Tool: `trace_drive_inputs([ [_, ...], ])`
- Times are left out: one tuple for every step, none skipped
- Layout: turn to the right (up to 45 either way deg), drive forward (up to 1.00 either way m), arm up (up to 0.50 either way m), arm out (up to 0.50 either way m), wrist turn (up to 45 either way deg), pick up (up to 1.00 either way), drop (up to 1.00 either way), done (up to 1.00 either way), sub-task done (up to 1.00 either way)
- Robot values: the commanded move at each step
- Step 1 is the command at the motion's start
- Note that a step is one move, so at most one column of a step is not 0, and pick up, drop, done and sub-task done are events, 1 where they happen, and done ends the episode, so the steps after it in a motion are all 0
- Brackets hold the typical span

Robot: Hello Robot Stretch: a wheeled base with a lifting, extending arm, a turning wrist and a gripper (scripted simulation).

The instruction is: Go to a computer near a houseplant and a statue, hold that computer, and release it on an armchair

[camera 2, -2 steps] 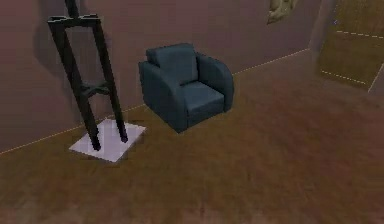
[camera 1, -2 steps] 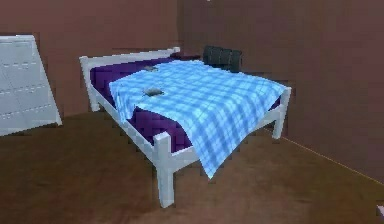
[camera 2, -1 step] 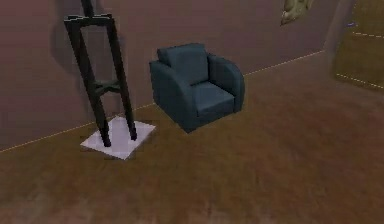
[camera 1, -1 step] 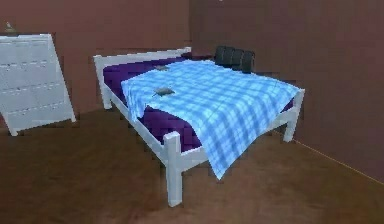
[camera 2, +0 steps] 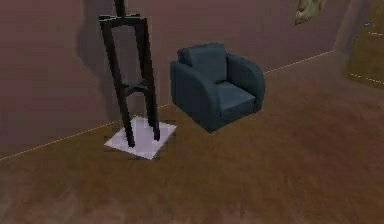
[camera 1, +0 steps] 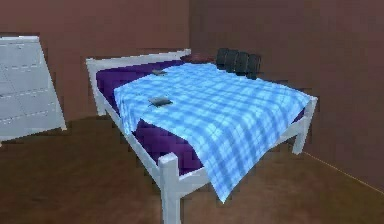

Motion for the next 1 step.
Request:
trace_drive_inputs([
  [-33.0,0.00,0.00,0.00,0.0,0.00,0.00,0.00,0.00],
])
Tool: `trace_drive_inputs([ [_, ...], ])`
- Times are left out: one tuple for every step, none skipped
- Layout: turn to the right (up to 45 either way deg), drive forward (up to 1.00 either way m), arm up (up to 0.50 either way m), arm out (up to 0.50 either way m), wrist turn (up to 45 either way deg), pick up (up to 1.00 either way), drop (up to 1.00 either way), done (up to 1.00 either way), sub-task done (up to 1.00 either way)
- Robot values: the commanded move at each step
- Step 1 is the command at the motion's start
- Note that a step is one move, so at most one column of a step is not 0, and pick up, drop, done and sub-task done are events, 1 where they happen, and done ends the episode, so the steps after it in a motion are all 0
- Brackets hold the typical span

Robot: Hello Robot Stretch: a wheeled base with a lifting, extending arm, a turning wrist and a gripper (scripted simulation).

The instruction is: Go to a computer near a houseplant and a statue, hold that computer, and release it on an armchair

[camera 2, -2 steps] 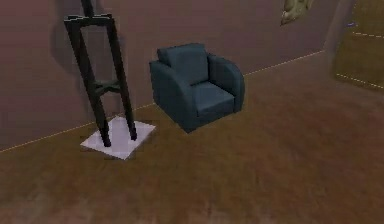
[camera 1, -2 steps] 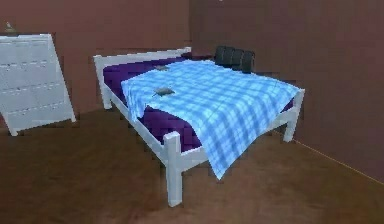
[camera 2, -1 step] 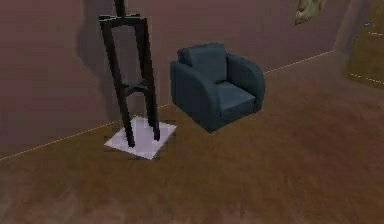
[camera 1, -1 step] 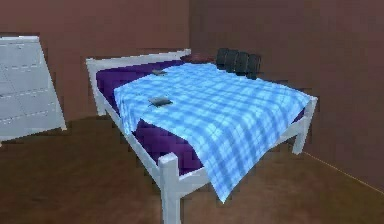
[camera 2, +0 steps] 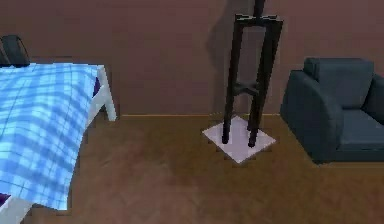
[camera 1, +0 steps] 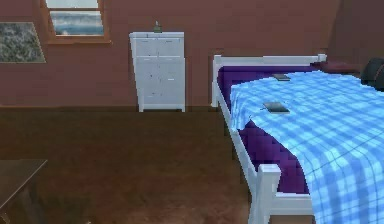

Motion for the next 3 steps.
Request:
trace_drive_inputs([
  [0.0,0.65,0.00,0.00,0.0,0.00,0.00,0.00,0.00],
  [-42.0,0.00,0.00,0.00,0.0,0.00,0.00,0.00,0.00],
  [0.0,0.85,0.00,0.00,0.0,0.00,0.00,0.00,0.00],
])
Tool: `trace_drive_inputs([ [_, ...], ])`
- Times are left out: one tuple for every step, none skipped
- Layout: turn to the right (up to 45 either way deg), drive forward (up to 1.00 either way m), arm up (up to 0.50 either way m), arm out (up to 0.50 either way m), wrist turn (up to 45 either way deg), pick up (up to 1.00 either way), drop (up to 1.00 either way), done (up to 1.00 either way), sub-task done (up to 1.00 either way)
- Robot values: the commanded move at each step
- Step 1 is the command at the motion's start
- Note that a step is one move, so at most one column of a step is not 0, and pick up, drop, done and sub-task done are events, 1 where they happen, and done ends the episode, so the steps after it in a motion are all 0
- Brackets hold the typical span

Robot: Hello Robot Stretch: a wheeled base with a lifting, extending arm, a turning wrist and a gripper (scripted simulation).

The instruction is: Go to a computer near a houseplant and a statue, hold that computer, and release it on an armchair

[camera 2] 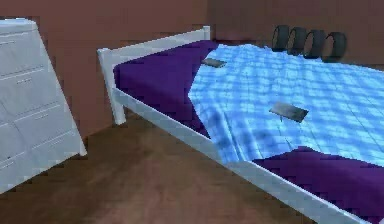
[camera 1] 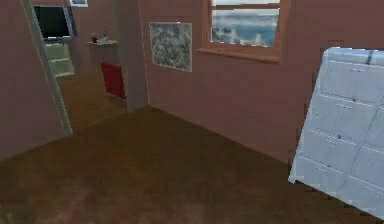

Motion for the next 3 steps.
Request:
trace_drive_inputs([
  [-45.0,0.00,0.00,0.00,0.0,0.00,0.00,0.00,0.00],
  [-6.0,0.00,0.00,0.00,0.0,0.00,0.00,0.00,0.00],
  [0.0,0.25,0.00,0.00,0.0,0.00,0.00,0.00,0.00],
])
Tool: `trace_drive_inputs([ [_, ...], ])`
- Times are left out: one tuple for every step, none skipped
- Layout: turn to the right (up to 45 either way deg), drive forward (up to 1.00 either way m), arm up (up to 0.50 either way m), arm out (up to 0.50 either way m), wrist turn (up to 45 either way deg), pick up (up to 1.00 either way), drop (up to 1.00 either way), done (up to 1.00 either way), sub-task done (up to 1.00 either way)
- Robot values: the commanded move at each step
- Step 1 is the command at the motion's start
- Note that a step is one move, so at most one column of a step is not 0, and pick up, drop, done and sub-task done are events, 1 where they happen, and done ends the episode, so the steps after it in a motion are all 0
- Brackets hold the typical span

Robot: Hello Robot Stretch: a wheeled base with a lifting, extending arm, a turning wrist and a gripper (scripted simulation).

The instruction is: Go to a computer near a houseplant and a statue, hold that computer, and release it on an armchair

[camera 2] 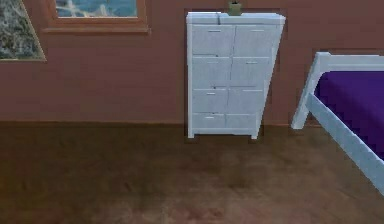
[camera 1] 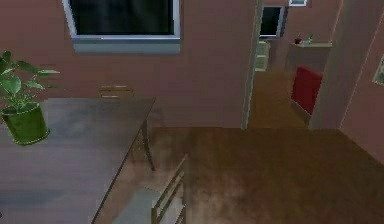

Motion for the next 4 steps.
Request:
trace_drive_inputs([
  [-45.0,0.00,0.00,0.00,0.0,0.00,0.00,0.00,0.00],
  [-45.0,0.00,0.00,0.00,0.0,0.00,0.00,0.00,0.00],
  [-45.0,0.00,0.00,0.00,0.0,0.00,0.00,0.00,0.00],
  [-15.0,0.00,0.00,0.00,0.0,0.00,0.00,0.00,0.00],
])
